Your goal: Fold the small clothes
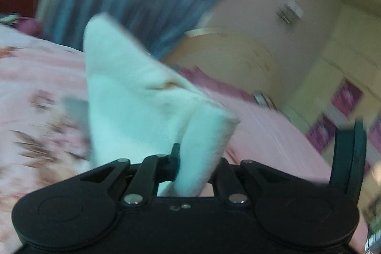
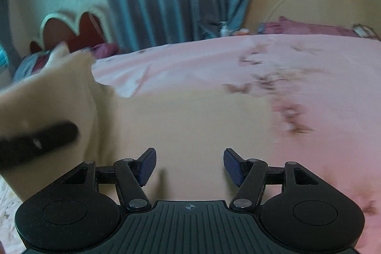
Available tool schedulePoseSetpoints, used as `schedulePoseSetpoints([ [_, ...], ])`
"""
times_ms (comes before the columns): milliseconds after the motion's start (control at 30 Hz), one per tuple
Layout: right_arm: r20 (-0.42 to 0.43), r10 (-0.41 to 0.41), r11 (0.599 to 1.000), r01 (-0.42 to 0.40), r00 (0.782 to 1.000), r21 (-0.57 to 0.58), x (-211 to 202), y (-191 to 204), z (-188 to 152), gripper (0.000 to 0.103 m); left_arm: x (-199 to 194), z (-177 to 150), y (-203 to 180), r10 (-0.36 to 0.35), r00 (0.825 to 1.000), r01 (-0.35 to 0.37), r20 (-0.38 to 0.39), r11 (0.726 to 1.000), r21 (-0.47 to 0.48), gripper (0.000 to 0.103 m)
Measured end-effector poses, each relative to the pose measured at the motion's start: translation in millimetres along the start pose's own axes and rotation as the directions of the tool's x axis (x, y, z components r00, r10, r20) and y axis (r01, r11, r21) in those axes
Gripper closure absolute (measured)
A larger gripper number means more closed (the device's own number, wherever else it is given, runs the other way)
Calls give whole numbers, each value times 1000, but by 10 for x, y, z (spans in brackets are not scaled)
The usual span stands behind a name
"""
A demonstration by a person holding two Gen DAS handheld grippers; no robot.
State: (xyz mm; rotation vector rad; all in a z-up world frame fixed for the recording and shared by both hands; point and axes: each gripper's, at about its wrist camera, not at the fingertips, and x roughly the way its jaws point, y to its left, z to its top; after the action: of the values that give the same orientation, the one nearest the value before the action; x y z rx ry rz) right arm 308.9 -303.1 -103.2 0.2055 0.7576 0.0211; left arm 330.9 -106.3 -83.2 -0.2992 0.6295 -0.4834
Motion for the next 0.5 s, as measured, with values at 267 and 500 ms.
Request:
schedulePoseSetpoints([
  [267, 7, 26, 990, -27, 1000, 137, -255, -597, 41, 41, 475, -612, -506, -21, 965, 71, -263, 980, 184, 88],
  [500, -50, 178, 972, -167, 983, 165, -133, -493, 32, 41, 171, -592, -502, -65, 951, 113, -303, 983, 143, 40],
])
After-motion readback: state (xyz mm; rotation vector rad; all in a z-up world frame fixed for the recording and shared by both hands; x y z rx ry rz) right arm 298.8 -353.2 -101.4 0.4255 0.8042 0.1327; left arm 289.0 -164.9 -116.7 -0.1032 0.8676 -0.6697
